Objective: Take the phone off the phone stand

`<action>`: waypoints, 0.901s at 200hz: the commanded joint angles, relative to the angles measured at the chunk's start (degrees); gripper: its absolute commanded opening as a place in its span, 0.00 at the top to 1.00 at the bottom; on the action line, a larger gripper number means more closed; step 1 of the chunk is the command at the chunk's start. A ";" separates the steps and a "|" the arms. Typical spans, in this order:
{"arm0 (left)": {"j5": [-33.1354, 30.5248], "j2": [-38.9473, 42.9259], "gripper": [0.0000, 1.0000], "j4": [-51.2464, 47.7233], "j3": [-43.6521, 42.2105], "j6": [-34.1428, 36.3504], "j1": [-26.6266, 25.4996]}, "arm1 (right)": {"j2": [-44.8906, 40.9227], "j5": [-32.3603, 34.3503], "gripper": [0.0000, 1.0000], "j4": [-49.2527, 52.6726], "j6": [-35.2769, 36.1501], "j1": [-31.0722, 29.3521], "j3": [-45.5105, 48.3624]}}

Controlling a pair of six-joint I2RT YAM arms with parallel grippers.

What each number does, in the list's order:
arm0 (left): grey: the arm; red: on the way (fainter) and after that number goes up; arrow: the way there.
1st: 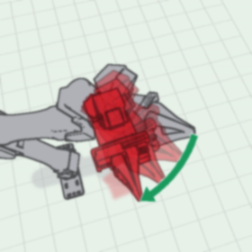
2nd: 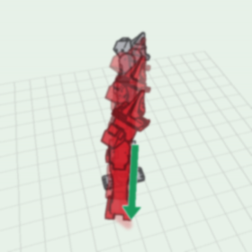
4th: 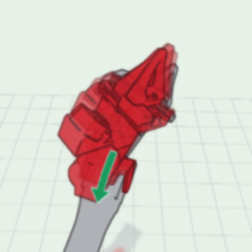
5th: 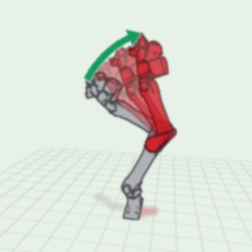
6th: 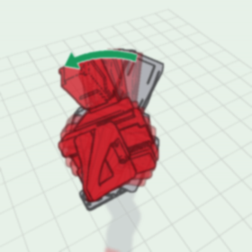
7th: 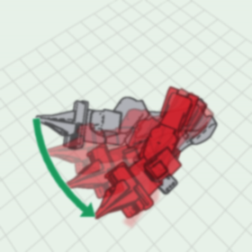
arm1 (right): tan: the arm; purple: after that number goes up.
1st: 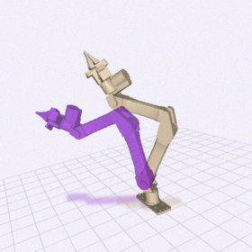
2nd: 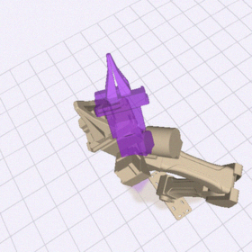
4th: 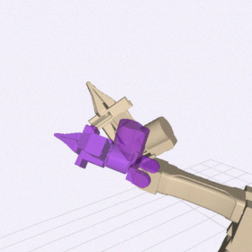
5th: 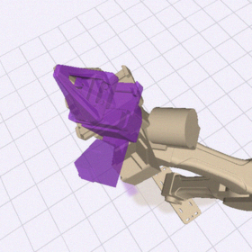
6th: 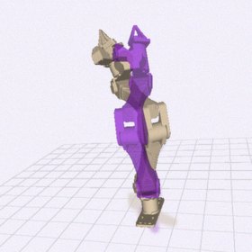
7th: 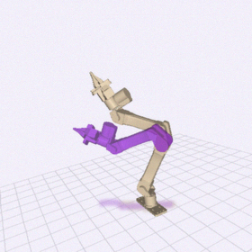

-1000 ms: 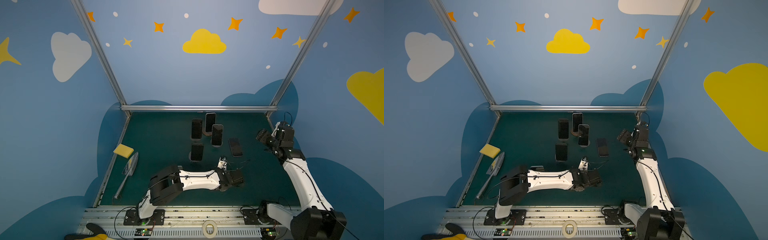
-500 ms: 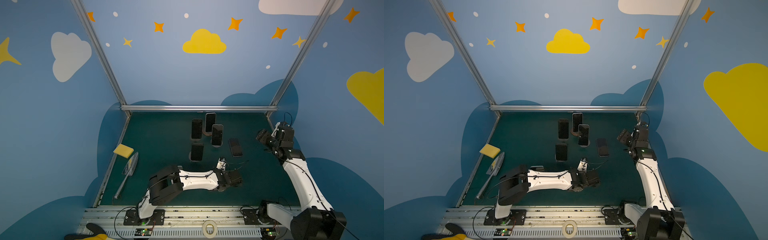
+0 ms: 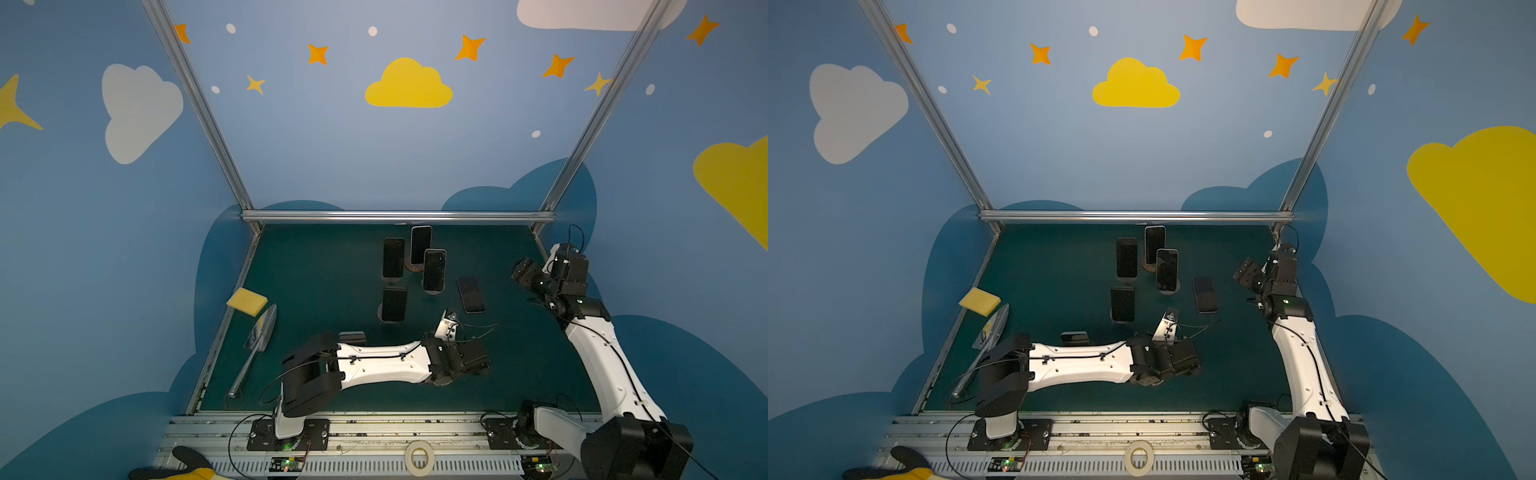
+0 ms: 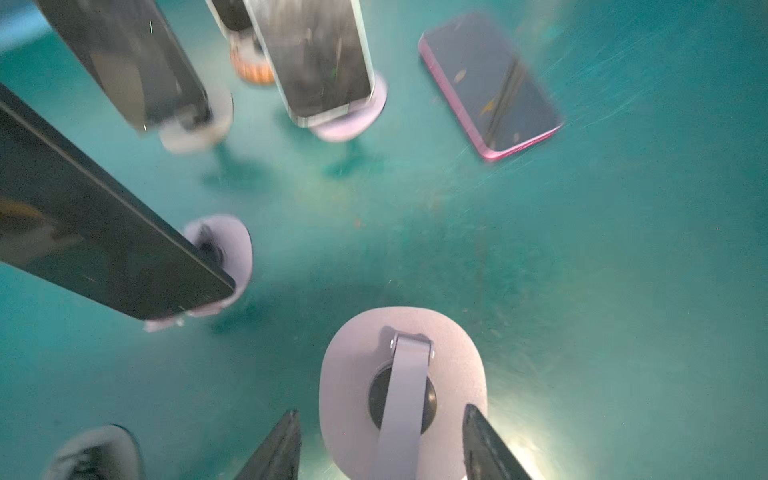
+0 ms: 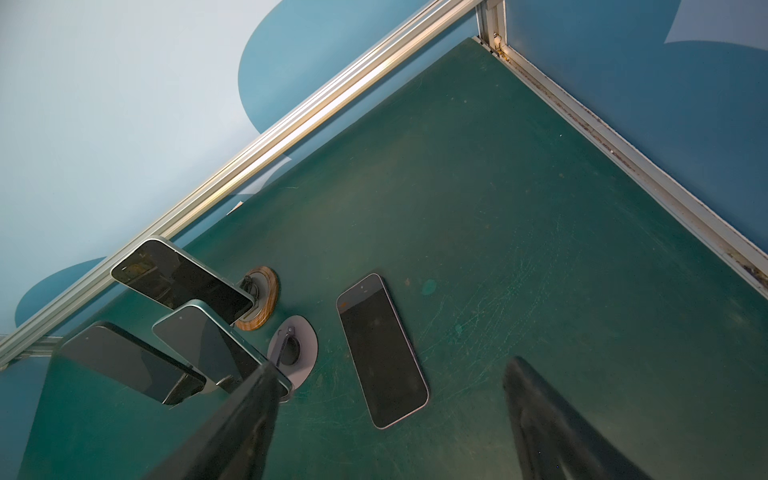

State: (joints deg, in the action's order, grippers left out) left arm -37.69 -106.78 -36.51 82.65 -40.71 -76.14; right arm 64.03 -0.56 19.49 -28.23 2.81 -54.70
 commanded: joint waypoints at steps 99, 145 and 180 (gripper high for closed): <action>-8.24 20.68 0.51 -8.58 10.43 21.16 10.51 | -1.57 -1.55 0.16 -0.97 -0.07 0.13 0.12; 0.78 21.99 0.50 -9.90 14.27 25.49 28.98 | -1.23 -3.17 0.16 -1.17 -0.42 0.07 -0.50; 10.79 18.11 0.50 -5.90 15.61 26.79 43.65 | -0.68 -4.45 0.16 -1.86 -0.69 -0.13 -0.23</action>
State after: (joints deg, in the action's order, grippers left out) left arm -35.11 -86.13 -44.53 96.73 -16.23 -39.92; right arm 63.64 -3.49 19.27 -28.38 2.79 -54.70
